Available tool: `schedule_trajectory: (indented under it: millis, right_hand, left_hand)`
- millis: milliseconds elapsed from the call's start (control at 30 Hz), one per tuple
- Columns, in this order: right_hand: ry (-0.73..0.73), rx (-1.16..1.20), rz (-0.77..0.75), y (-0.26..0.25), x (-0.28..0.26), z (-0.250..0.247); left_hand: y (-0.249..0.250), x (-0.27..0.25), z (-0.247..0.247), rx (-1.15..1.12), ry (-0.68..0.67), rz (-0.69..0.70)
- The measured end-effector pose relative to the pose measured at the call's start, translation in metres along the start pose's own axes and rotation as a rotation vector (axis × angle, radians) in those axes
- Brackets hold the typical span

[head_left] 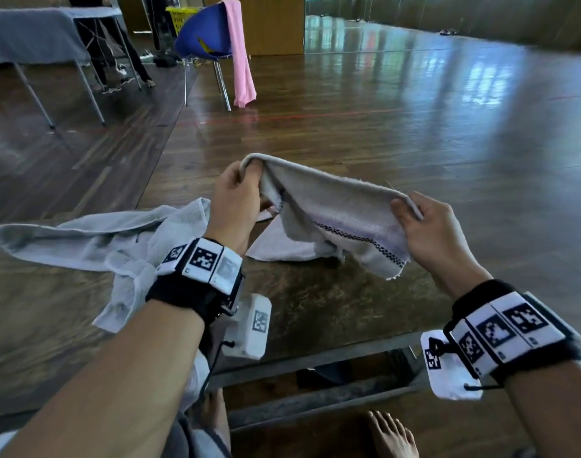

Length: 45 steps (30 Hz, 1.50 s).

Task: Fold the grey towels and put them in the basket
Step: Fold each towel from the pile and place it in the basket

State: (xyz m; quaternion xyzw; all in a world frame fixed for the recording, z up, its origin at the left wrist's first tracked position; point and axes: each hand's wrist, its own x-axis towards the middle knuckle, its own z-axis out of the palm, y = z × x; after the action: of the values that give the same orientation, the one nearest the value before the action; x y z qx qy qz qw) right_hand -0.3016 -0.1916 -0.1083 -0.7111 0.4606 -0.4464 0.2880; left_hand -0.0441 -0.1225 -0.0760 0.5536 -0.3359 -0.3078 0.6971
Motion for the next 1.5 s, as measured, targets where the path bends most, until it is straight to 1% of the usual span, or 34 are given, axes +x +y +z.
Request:
schedule_trajectory:
  millis: [100,167,200,233,267,300,333,367,400,433,467,500,533,567,633,700,733,800,833,900,933,967,1067,1100,1200,1233,1300,1367,1400,1433,1467,1500]
  right_hand:
    - [-0.030,-0.009,-0.037,-0.002,-0.003,0.003]
    - [0.004,0.034,-0.037,-0.004,-0.004,0.004]
    - [0.048,0.062,-0.025,-0.004,-0.003,0.003]
    - [0.092,0.096,-0.008,-0.005,-0.002,0.001]
    - [0.116,0.126,0.016,-0.006,-0.001,-0.002]
    - [0.102,0.143,0.045,-0.007,0.000,-0.004]
    - [0.045,0.145,0.073,-0.005,-0.001,-0.005]
    - [-0.040,0.094,0.076,-0.003,-0.002,-0.005]
    - [-0.140,-0.016,0.038,-0.001,-0.005,-0.005]
    - [-0.256,-0.146,-0.018,0.001,-0.009,-0.004]
    - [-0.383,-0.248,-0.060,0.001,-0.013,-0.001]
    - [-0.509,-0.324,-0.075,0.000,-0.018,0.004]
    - [-0.597,-0.397,-0.083,0.000,-0.020,0.009]
    - [-0.631,-0.466,-0.092,0.001,-0.021,0.015]
    - [-0.599,-0.542,-0.102,0.002,-0.020,0.026]
    - [-0.552,-0.514,-0.102,0.002,-0.016,0.036]
    - [-0.541,-0.481,-0.105,0.002,-0.015,0.041]
    - [-0.560,-0.418,-0.122,0.003,-0.012,0.050]
    - [-0.595,-0.408,-0.128,0.004,-0.011,0.054]
    - [-0.698,-0.444,-0.174,0.004,-0.010,0.061]
    - [-0.736,-0.461,-0.204,0.004,-0.009,0.064]
    - [-0.739,-0.457,-0.206,0.003,-0.008,0.065]
    - [-0.624,-0.361,-0.206,0.000,0.002,0.063]
    - [-0.628,-0.359,-0.208,0.000,0.004,0.063]
    - [-0.801,-0.419,-0.143,0.002,0.006,0.063]
    - [-0.829,-0.449,-0.130,0.004,0.006,0.064]
    - [-0.880,-0.497,-0.103,0.005,0.010,0.063]
    - [-1.042,-0.511,-0.066,0.000,0.018,0.060]
    - [-1.097,-0.506,-0.061,-0.004,0.024,0.057]
    - [-1.093,-0.487,-0.061,-0.005,0.031,0.053]
    - [-1.023,-0.444,-0.075,-0.008,0.041,0.049]
    - [-0.879,-0.390,-0.105,-0.009,0.052,0.044]
  left_hand:
    - [0.005,-0.004,-0.008,-0.248,-0.048,-0.101]
    - [0.005,-0.006,-0.011,-0.244,-0.095,-0.143]
    - [0.005,-0.007,-0.012,-0.174,-0.094,-0.132]
    - [0.005,-0.007,-0.013,-0.049,-0.095,-0.091]
    - [0.004,-0.007,-0.016,0.152,-0.110,-0.018]
    - [0.003,-0.005,-0.020,0.471,-0.168,0.087]
    - [0.002,-0.005,-0.023,0.845,-0.293,0.142]
    - [0.000,-0.005,-0.025,1.167,-0.452,0.132]
    - [-0.004,-0.007,-0.027,1.371,-0.566,0.028]
    - [-0.008,-0.011,-0.030,1.492,-0.656,-0.104]
    - [-0.014,-0.013,-0.031,1.525,-0.720,-0.214]
    - [-0.019,-0.014,-0.032,1.524,-0.760,-0.258]
    - [-0.024,-0.014,-0.032,1.502,-0.774,-0.255]
    - [-0.026,-0.013,-0.031,1.483,-0.768,-0.228]
    - [-0.031,-0.009,-0.027,1.383,-0.688,-0.138]
    - [-0.039,-0.005,-0.024,1.271,-0.618,-0.037]
    - [-0.044,-0.004,-0.023,1.214,-0.617,0.001]
    - [-0.057,-0.002,-0.023,1.128,-0.662,0.015]
    - [-0.065,-0.002,-0.023,1.150,-0.699,0.001]
    - [-0.075,-0.002,-0.023,1.288,-0.761,0.011]
    - [-0.078,-0.001,-0.021,1.311,-0.775,0.032]
    - [-0.078,-0.001,-0.020,1.278,-0.787,0.039]
    - [-0.074,0.001,-0.012,1.067,-0.839,0.038]
    - [-0.072,0.000,-0.009,1.033,-0.857,0.027]
    - [-0.068,-0.003,0.001,0.971,-0.904,0.004]
    - [-0.066,-0.004,0.005,0.965,-0.915,-0.003]
    - [-0.062,-0.002,0.015,1.002,-0.963,-0.066]
    - [-0.056,0.003,0.025,1.080,-1.056,-0.153]
    - [-0.052,0.007,0.029,1.099,-1.077,-0.171]
    - [-0.048,0.012,0.032,1.080,-1.054,-0.154]
    - [-0.043,0.017,0.036,1.019,-0.978,-0.101]
    - [-0.037,0.023,0.039,0.922,-0.849,-0.012]
